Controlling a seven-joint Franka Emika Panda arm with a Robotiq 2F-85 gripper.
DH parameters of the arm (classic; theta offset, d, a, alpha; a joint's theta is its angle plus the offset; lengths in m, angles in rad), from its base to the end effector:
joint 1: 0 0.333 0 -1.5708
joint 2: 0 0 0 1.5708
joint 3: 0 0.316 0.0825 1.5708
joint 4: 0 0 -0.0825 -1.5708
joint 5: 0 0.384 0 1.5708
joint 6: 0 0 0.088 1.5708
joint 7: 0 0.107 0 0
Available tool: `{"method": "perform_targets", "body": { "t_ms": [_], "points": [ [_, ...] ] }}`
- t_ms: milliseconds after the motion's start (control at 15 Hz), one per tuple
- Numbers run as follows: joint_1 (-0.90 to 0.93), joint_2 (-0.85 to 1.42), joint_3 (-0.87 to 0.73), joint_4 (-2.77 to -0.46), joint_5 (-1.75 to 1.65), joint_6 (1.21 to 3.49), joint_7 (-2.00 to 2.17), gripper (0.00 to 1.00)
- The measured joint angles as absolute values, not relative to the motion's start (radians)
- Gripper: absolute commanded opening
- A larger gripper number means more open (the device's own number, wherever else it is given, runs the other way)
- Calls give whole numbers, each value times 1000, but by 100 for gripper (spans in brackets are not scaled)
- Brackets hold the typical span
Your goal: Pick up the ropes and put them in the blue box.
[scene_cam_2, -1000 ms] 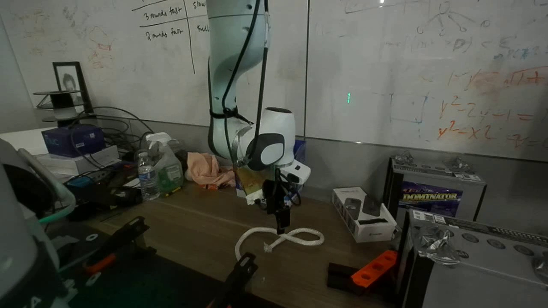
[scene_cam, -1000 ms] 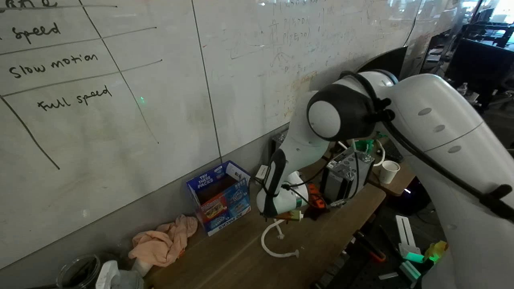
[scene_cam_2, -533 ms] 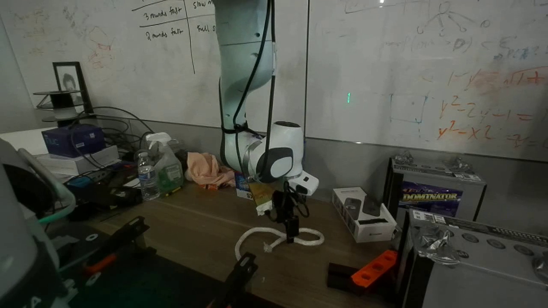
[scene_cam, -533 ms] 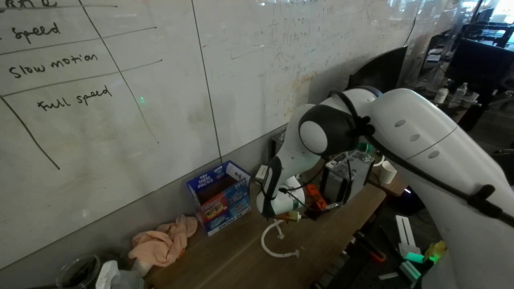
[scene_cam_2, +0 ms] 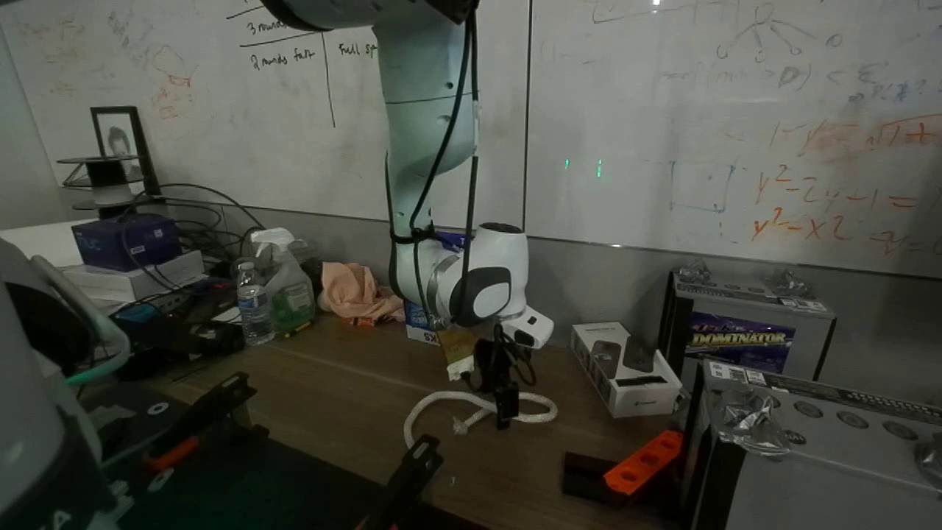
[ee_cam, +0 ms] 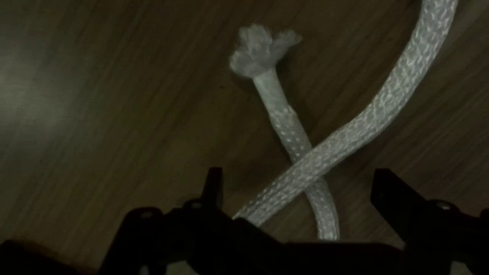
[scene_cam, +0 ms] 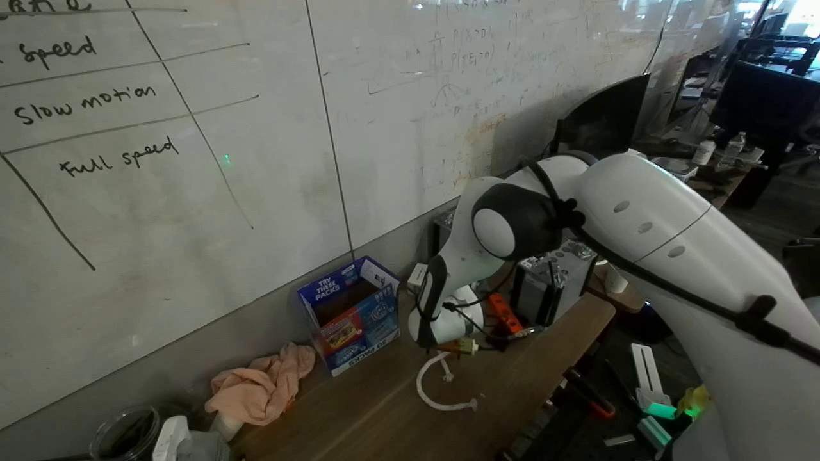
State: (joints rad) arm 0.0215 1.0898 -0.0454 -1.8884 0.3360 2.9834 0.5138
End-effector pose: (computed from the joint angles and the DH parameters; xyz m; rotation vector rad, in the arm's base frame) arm 0.5471 -0.0389 -0.0651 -2.8504 1.2811 -0.0129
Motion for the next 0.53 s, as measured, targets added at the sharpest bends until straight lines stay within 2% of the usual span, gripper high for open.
{"method": "perform_targets", "body": {
  "t_ms": [400, 467, 533],
  "points": [
    [28, 1103, -57, -1862, 336, 2963, 521, 100],
    [30, 1104, -60, -1860, 336, 2960, 521, 75],
    [31, 1104, -61, -1858, 336, 2955, 521, 73]
  ]
}}
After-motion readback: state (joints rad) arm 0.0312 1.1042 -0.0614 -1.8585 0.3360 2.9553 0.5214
